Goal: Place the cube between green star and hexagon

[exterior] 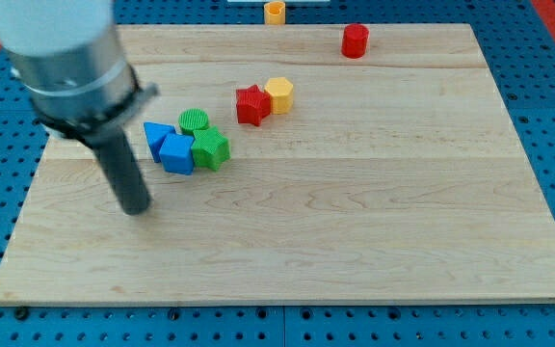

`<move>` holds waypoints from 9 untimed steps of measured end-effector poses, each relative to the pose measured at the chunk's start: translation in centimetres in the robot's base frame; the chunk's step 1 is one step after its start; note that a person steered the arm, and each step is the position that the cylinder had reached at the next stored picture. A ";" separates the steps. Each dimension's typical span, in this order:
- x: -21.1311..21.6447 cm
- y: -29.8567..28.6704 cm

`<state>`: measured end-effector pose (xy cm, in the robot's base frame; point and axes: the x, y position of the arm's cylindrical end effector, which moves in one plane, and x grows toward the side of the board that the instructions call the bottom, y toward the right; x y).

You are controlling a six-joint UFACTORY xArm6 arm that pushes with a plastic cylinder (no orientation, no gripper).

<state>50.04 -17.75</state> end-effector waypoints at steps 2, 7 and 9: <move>-8.1 8.2; -9.3 13.0; -15.2 16.5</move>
<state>34.84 -1.24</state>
